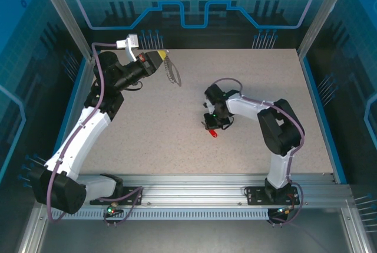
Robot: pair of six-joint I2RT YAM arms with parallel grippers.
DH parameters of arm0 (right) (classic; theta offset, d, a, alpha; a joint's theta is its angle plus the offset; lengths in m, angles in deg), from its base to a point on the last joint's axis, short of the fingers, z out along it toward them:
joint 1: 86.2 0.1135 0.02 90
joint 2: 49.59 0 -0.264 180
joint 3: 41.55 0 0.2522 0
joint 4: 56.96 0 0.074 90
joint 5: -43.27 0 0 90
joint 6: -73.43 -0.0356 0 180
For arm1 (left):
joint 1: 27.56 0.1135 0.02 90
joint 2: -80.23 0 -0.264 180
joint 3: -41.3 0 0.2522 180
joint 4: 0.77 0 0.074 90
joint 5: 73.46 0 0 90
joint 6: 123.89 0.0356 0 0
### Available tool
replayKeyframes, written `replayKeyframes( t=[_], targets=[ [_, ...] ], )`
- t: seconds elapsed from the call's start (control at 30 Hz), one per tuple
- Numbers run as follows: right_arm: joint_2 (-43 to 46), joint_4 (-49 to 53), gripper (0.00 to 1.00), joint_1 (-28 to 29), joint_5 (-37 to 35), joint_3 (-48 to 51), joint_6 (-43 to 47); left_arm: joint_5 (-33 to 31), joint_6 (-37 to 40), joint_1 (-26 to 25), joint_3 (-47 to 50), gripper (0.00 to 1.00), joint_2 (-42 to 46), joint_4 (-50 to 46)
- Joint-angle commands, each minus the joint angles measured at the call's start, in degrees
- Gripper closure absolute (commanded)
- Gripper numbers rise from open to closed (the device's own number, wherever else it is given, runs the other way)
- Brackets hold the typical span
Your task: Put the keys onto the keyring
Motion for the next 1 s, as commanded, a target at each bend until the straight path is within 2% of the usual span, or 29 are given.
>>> replayKeyframes(
  t=[0.0, 0.17, 0.43, 0.9, 0.97],
  targets=[
    [4.2, -1.2, 1.0, -0.5, 4.5, 2.0, -4.2, 0.5, -0.3, -0.1, -1.1, 1.0, 0.2, 2.0],
    [6.8, -4.3, 1.0, -1.1, 8.1, 4.4, -7.3, 0.4, -0.7, 0.0, -0.4, 1.0, 0.1, 2.7],
    [10.1, -14.7, 1.0, -4.8, 18.3, 9.0, -9.8, 0.4, -0.8, -0.2, 0.1, 1.0, -0.1, 3.0],
    [18.2, -26.8, 1.0, -11.1, 36.4, 13.0, -5.7, 1.6, -1.5, -0.2, -0.3, 1.0, -1.2, 4.5],
    [18.7, -24.1, 1.0, -11.2, 34.3, 12.2, -4.4, 1.7, -1.6, -0.2, -0.1, 1.0, -1.3, 4.7]
  ],
)
